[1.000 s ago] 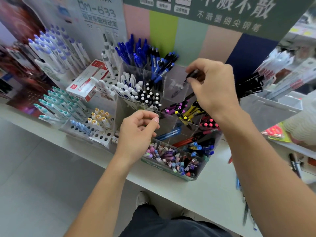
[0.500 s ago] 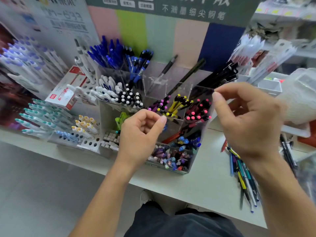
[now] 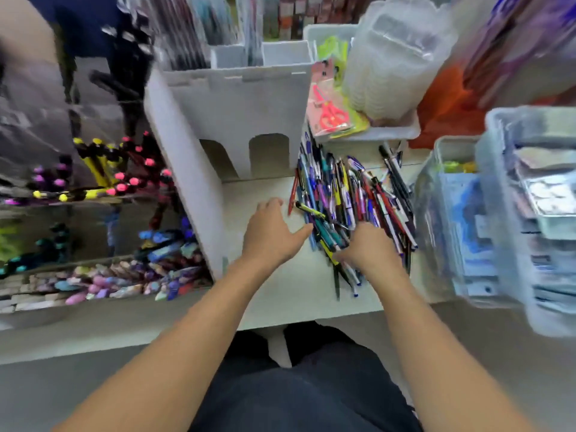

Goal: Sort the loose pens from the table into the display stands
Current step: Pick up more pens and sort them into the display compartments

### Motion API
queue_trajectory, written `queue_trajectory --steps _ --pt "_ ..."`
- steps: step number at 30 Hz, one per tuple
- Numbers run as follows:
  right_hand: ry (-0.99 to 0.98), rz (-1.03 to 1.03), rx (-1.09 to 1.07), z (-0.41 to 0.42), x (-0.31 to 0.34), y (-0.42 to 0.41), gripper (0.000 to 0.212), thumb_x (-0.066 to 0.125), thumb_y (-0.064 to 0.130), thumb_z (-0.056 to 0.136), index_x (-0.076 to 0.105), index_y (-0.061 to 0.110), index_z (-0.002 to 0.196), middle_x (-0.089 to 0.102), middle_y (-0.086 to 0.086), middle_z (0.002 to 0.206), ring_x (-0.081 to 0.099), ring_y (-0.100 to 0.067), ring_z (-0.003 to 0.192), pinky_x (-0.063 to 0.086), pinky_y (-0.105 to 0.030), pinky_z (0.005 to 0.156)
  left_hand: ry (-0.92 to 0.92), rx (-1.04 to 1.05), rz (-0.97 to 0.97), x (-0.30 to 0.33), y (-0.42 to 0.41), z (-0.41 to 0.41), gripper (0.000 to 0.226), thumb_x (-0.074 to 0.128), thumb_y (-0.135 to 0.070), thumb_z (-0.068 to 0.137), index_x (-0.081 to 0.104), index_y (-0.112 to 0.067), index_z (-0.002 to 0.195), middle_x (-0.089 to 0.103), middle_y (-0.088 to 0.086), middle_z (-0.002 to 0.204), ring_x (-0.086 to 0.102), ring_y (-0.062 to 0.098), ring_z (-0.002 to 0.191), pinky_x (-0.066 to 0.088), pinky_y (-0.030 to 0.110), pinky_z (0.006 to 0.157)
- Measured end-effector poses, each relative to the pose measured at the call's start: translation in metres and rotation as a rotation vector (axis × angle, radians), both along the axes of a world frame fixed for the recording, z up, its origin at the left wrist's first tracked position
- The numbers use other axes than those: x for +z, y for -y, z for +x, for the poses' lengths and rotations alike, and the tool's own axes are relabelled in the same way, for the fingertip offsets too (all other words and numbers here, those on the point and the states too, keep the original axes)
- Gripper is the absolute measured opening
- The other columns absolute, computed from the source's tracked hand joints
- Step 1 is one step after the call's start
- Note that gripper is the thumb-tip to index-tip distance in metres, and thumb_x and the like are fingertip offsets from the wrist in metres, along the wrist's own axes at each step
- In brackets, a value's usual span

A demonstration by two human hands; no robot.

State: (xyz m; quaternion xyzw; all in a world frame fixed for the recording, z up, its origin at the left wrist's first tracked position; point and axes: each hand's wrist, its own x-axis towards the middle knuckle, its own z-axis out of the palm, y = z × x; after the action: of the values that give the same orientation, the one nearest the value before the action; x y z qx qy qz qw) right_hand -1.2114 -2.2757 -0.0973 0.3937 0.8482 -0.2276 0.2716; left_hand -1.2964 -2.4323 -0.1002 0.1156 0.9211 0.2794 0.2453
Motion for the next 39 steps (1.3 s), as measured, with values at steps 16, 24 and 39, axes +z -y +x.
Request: queue_trajectory --steps 16,24,39 --pt "-0.457 -0.147 -0.109 0.020 -0.069 0.030 0.048 0.085 0.019 0.079 0.056 0.013 0.117 0.059 -0.005 0.110 0.057 -0.021 0.094 0.050 -0.034 0.080 0.151 0.460 0.053 -0.073 -0.045 -0.027 0.033 0.072 -0.039 0.077 0.067 -0.008 0.068 0.069 0.012 0.070 0.069 0.032 0.067 0.061 0.050 0.068" --pt "-0.625 -0.368 -0.409 -0.009 -0.068 0.035 0.046 0.086 0.019 0.080 0.059 0.012 0.116 0.066 0.002 0.075 0.063 -0.003 0.071 0.037 -0.003 0.068 0.263 0.624 0.091 -0.072 -0.012 -0.044 0.075 0.072 -0.060 0.064 0.063 -0.013 0.122 0.068 0.012 0.117 0.068 0.033 0.106 0.058 0.042 0.090" --pt "-0.253 -0.196 -0.112 0.006 -0.057 0.017 0.043 0.080 0.046 0.081 0.060 0.007 0.082 0.062 -0.009 0.072 0.061 -0.025 0.068 0.045 -0.033 0.056 0.117 0.325 -0.240 -0.079 -0.073 -0.029 0.120 0.090 -0.045 0.066 0.016 -0.006 0.153 0.020 0.013 0.152 0.035 0.036 0.132 0.042 0.040 0.107"
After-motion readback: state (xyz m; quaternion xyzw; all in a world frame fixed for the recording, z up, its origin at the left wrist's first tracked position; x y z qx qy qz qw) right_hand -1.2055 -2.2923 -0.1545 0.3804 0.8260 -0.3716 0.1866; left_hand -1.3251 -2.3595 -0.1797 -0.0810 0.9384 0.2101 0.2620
